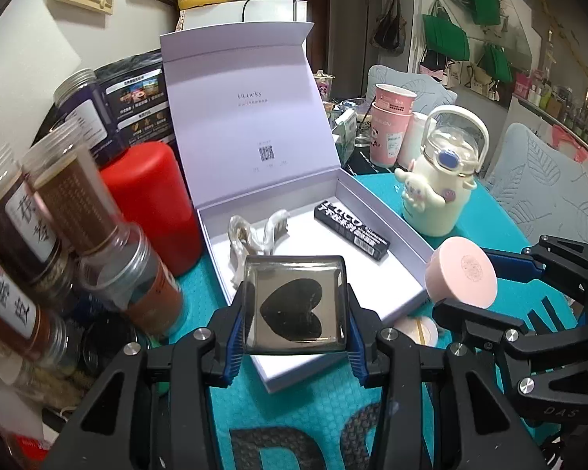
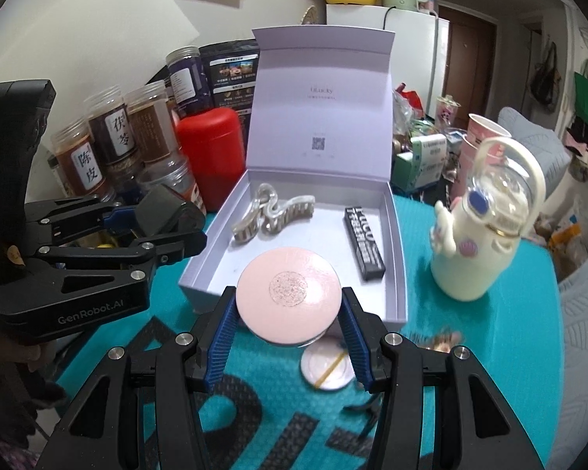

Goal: Organize rigid objects
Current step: 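Carry the grey case into the lavender box with the left tool while the right tool carries the compact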

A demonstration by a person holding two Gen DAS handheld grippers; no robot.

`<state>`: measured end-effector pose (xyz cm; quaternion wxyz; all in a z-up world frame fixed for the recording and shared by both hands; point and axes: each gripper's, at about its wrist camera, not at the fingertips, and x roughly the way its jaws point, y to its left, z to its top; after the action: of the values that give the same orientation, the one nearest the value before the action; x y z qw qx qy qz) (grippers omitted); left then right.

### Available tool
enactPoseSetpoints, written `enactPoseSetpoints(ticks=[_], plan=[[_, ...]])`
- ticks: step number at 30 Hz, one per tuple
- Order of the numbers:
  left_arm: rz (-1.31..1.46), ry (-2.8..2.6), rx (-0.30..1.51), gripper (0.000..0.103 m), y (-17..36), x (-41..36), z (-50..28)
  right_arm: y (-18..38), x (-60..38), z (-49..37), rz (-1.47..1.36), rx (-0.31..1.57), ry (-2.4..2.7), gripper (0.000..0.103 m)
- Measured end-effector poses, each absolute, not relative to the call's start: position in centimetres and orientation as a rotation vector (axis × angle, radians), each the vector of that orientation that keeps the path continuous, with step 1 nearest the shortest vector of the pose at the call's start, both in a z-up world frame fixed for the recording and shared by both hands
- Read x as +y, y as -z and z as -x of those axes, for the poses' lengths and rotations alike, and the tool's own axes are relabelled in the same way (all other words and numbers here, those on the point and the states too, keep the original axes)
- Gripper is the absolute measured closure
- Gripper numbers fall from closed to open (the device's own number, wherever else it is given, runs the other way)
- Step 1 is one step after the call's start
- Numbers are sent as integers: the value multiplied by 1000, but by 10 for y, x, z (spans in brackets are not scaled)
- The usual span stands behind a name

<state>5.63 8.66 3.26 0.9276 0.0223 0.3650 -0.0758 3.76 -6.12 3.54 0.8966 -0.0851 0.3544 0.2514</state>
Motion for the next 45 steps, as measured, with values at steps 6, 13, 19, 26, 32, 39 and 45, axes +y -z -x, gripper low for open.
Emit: enactPoseSetpoints(ticks=[6,13,19,26,32,39,45], plan=[[-49,158,750,61,-33,85,-75,-40,-56,-56,180,726,-527,53],[-47,162,764,61,-29,85,-96,-38,-54,-77,179,731,-527,53],[-48,158,779,61,-22,85,-114,-35,-54,-95,177,738,-518,53],[-48,148,815,61,-6,88,-133,-25,-53,-117,168,753,-508,53],[-60,138,850,61,10,86,-147,-11,-53,-132,162,779,-501,53],[-82,137,892,61,27,80,-162,3,-55,-144,156,802,-492,53],[-103,131,927,61,40,73,-169,15,-54,-154,167,815,-477,53]])
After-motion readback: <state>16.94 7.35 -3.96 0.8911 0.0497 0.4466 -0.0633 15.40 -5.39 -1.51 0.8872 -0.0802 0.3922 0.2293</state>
